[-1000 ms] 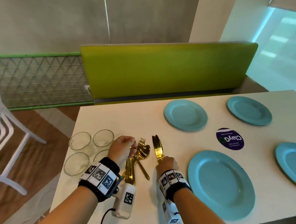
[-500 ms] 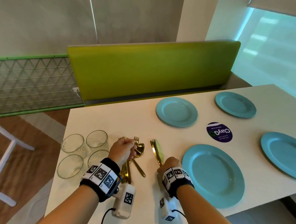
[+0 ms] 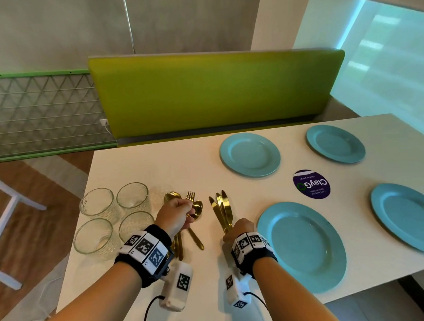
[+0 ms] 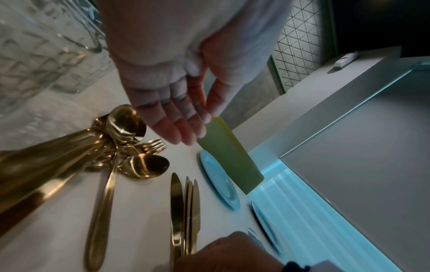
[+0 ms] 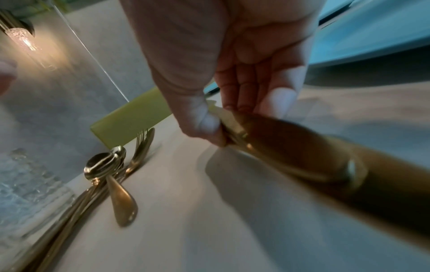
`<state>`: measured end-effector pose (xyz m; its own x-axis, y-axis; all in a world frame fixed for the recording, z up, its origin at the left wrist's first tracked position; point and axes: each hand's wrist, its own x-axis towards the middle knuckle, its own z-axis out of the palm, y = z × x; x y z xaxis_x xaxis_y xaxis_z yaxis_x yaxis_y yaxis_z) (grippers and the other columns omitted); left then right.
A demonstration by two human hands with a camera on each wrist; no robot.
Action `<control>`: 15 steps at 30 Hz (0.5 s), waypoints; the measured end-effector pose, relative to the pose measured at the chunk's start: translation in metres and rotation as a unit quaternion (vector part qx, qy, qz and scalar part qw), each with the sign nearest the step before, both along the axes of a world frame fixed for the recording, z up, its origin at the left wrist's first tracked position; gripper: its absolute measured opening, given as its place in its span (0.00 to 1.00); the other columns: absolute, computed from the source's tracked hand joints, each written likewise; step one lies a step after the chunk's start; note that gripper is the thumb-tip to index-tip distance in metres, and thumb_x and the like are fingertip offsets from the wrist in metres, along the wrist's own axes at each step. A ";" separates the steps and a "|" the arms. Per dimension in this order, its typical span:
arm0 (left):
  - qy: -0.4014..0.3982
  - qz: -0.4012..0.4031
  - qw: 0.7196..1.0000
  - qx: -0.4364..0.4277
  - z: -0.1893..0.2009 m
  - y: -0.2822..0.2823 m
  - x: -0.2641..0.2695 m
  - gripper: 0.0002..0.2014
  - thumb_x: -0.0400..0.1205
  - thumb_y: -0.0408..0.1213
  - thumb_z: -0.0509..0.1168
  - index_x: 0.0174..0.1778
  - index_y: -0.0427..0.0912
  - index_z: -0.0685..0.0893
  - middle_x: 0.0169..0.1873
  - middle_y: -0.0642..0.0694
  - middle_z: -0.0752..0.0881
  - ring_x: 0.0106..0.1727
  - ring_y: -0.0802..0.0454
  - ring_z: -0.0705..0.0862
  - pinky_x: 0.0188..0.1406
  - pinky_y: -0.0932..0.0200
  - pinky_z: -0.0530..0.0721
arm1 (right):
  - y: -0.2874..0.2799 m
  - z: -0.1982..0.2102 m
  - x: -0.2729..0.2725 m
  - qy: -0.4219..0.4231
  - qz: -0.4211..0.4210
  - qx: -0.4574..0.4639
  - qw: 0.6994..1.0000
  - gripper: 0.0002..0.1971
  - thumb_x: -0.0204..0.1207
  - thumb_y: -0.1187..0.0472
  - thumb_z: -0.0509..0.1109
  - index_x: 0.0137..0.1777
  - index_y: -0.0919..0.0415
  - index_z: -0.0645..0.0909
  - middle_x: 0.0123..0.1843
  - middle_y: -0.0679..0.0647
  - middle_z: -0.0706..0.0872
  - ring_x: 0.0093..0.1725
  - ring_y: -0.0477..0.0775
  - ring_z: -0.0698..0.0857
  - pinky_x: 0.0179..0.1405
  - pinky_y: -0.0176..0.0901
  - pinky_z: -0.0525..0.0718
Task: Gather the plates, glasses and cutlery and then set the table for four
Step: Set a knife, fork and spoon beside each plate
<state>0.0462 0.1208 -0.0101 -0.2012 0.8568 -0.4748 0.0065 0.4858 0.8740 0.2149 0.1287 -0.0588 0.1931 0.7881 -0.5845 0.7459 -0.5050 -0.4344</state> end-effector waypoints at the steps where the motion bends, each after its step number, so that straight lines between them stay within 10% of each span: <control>1: 0.005 -0.006 1.000 -0.003 -0.001 0.000 0.002 0.05 0.83 0.35 0.61 0.41 0.44 0.80 0.35 0.46 0.84 0.31 0.52 0.80 0.30 0.61 0.78 | 0.001 -0.001 0.001 -0.004 0.002 -0.002 1.000 0.09 0.67 0.59 0.77 0.38 0.63 0.81 0.30 0.51 0.79 0.35 0.52 0.82 0.37 0.36 0.79; 9: 0.039 -0.126 0.989 -0.066 -0.013 -0.014 0.024 0.07 0.84 0.38 0.60 0.52 0.40 0.79 0.41 0.46 0.84 0.37 0.53 0.82 0.37 0.61 0.82 | 0.003 0.000 0.019 -0.010 0.042 -0.004 0.999 0.14 0.68 0.56 0.75 0.25 0.56 0.76 0.26 0.48 0.78 0.26 0.46 0.77 0.23 0.33 0.75; 15: -0.041 -0.243 0.962 -0.120 -0.010 -0.026 0.046 0.18 0.85 0.46 0.56 0.66 0.39 0.75 0.56 0.40 0.82 0.50 0.46 0.84 0.51 0.55 0.84 | -0.002 0.030 0.032 0.320 -0.061 0.043 0.944 0.09 0.70 0.68 0.76 0.29 0.61 0.82 0.24 0.52 0.85 0.24 0.48 0.83 0.30 0.38 0.84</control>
<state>0.0925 0.0949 -0.0204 0.2428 0.7041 -0.6672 0.2198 0.6300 0.7448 0.2464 0.1264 -0.0289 -0.0856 0.8325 -0.5474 0.2553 -0.5128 -0.8197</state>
